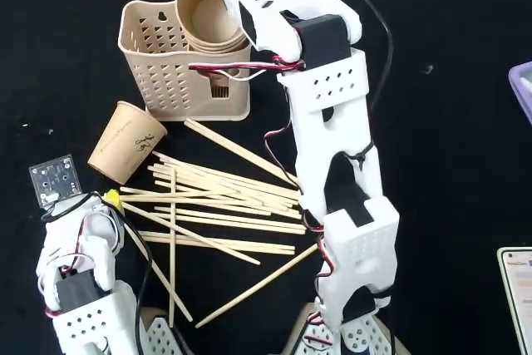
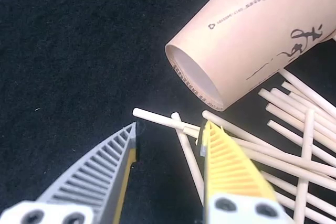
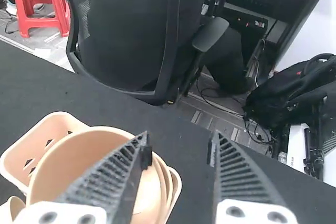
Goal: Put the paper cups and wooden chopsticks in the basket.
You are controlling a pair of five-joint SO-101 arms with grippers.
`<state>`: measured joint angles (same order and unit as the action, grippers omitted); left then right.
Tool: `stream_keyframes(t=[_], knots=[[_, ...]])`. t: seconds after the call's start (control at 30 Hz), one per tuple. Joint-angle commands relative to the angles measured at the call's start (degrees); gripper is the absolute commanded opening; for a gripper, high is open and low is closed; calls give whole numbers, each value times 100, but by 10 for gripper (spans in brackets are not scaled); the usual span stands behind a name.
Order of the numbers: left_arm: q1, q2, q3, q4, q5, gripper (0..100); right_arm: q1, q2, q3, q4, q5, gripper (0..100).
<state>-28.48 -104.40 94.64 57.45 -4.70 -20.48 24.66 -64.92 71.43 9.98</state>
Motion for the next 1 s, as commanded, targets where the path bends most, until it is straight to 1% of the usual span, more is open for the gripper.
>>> stream_keyframes(t=[0.0, 0.73, 0.83, 0.97], knots=[[66, -9, -66, -114, 18, 199, -70, -40, -119, -158, 0, 181], [66, -9, -66, -114, 18, 199, -70, 75, 198, -62, -44, 181], [66, -9, -66, -114, 18, 199, -70, 75, -57, -18, -44, 181], [66, -9, -66, -114, 18, 199, -70, 75, -708, 352, -44, 181]])
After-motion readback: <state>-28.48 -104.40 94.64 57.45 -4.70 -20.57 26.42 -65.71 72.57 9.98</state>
